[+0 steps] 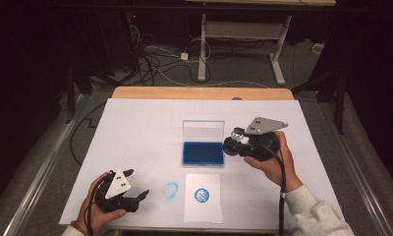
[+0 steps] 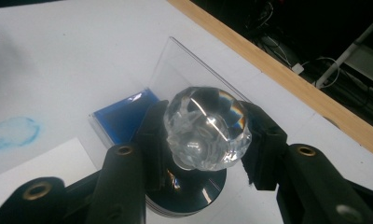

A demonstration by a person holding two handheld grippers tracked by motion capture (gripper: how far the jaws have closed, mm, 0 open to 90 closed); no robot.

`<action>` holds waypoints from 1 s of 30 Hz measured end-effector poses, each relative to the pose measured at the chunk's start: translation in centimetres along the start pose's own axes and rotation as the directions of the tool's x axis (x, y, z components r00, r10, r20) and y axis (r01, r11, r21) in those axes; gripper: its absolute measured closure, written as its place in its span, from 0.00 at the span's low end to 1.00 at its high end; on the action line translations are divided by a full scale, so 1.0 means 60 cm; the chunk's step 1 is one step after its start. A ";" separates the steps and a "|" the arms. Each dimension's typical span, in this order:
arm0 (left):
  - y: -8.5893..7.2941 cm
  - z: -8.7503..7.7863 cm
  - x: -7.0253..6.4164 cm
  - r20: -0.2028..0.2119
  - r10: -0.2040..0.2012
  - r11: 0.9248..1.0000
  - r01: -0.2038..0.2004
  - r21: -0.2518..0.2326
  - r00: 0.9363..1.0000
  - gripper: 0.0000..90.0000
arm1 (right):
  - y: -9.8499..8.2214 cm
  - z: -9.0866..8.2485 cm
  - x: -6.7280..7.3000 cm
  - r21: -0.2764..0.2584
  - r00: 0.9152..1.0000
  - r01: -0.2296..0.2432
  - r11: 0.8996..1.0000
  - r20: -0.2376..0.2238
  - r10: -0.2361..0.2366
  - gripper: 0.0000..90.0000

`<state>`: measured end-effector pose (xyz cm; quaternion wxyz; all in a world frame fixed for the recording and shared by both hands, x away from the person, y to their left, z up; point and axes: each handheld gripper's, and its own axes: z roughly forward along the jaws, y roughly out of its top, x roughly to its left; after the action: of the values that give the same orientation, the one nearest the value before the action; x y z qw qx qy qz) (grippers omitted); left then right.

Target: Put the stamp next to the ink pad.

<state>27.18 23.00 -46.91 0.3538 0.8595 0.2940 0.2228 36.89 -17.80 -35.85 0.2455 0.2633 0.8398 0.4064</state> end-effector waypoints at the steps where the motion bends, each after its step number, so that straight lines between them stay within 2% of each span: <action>1: 0.000 0.000 0.001 0.002 -0.001 1.000 0.001 0.001 1.000 0.19 | -0.001 0.004 -0.002 0.005 1.000 -0.002 1.000 0.007 0.002 0.64; 3: 0.000 0.000 0.001 -0.003 -0.004 1.000 0.004 0.001 1.000 0.19 | -0.005 0.012 -0.006 0.018 1.000 -0.015 1.000 0.005 0.014 0.64; 6: 0.001 0.001 0.002 0.000 -0.007 1.000 0.007 0.001 1.000 0.19 | -0.012 0.025 -0.012 0.042 1.000 -0.011 0.999 0.025 0.010 0.63; 9: 0.001 0.004 0.001 0.001 -0.005 1.000 0.005 0.007 1.000 0.19 | -0.023 0.036 -0.022 0.050 0.998 -0.058 0.997 0.003 0.058 0.64; 11: 0.001 0.005 0.001 0.005 -0.003 1.000 0.003 0.008 1.000 0.19 | -0.030 0.042 -0.026 0.048 0.997 -0.078 0.996 0.009 0.078 0.63; 17: 0.002 0.006 0.003 0.009 -0.004 1.000 0.004 0.005 1.000 0.19 | -0.050 0.068 -0.028 0.096 0.997 -0.073 0.993 0.047 0.069 0.63; 30: 0.003 0.008 0.003 0.016 0.003 1.000 -0.004 0.006 1.000 0.19 | -0.074 0.096 -0.023 0.152 0.996 -0.064 0.986 0.063 0.055 0.63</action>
<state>27.70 22.79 -47.06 0.3532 0.8628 0.2904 0.2158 40.44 -17.85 -42.38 0.2366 0.3182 0.8529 0.3396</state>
